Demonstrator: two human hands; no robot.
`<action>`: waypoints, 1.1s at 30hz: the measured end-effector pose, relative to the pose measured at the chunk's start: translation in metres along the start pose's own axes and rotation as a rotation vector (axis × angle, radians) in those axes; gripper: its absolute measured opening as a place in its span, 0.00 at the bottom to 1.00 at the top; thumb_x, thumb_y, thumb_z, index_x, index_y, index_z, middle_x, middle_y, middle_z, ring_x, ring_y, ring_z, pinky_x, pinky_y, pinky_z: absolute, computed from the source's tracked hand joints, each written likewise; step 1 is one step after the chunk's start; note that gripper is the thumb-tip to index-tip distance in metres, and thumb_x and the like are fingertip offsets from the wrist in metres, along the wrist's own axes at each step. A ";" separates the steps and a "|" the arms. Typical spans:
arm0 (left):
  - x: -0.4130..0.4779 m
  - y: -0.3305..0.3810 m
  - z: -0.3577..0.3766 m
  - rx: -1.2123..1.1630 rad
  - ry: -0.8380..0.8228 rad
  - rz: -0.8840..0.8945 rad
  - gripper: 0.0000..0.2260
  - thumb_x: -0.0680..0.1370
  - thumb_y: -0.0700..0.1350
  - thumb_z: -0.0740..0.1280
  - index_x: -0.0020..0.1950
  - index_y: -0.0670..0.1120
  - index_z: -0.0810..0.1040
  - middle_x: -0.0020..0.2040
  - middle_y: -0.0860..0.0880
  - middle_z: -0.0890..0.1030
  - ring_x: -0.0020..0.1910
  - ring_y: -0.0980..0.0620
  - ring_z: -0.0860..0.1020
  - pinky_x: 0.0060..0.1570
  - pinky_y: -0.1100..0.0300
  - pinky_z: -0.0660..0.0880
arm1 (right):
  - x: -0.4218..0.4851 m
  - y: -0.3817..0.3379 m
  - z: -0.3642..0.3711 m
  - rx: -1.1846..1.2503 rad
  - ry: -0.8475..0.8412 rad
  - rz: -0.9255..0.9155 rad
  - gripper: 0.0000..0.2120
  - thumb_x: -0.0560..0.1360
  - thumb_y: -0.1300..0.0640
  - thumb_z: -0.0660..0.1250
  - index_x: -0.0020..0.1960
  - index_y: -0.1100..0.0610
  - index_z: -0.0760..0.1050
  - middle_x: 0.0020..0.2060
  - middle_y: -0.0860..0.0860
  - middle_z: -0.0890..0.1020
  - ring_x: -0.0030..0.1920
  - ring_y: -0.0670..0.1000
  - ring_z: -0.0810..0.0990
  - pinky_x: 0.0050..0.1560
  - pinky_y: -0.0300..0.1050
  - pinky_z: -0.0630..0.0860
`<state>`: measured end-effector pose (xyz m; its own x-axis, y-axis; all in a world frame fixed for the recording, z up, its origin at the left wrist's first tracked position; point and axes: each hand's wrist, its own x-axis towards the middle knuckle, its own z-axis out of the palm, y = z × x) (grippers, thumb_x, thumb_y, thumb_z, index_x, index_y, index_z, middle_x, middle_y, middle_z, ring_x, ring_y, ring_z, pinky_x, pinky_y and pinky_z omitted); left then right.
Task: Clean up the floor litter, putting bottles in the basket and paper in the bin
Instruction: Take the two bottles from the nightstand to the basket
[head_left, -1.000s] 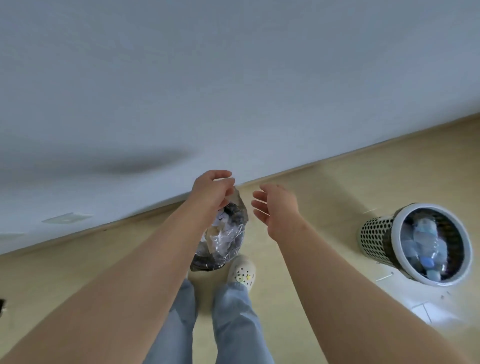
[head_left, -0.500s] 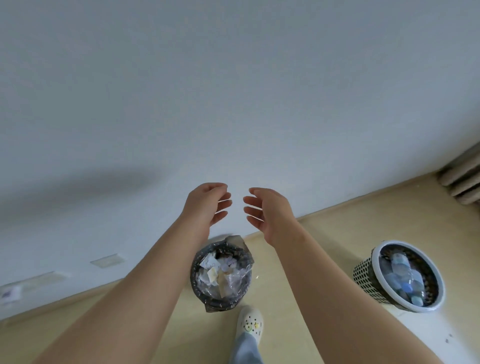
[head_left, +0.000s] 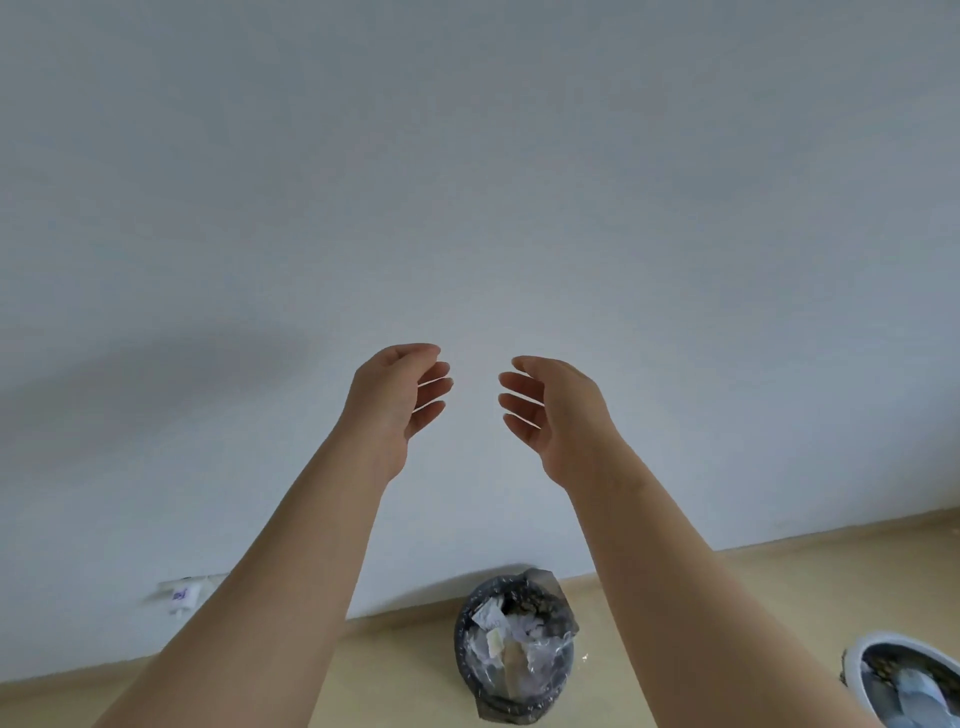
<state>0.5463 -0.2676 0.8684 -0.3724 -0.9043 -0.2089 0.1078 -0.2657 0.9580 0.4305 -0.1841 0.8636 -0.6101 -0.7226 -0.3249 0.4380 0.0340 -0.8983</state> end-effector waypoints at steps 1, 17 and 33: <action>-0.008 0.012 -0.003 0.001 0.009 0.044 0.02 0.78 0.43 0.66 0.47 0.48 0.77 0.44 0.49 0.81 0.44 0.51 0.81 0.43 0.59 0.76 | -0.009 -0.009 0.007 -0.006 -0.043 -0.036 0.04 0.77 0.58 0.63 0.48 0.55 0.77 0.42 0.51 0.82 0.41 0.50 0.80 0.42 0.41 0.76; -0.154 0.083 -0.123 -0.103 0.512 0.374 0.03 0.78 0.43 0.66 0.45 0.48 0.78 0.41 0.50 0.81 0.41 0.53 0.81 0.43 0.60 0.76 | -0.116 -0.016 0.133 -0.161 -0.661 -0.064 0.05 0.77 0.58 0.63 0.44 0.54 0.77 0.39 0.50 0.82 0.38 0.49 0.79 0.41 0.41 0.75; -0.388 0.088 -0.428 -0.167 1.074 0.515 0.05 0.79 0.41 0.63 0.45 0.47 0.77 0.40 0.50 0.80 0.40 0.53 0.79 0.42 0.60 0.75 | -0.385 0.161 0.363 -0.248 -1.191 0.162 0.03 0.76 0.59 0.64 0.44 0.56 0.76 0.37 0.50 0.80 0.35 0.49 0.77 0.39 0.41 0.73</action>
<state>1.0952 -0.0830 0.9494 0.6990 -0.7128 0.0577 0.1659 0.2401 0.9565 0.9757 -0.1512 0.9510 0.4813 -0.8728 -0.0816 0.2357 0.2185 -0.9469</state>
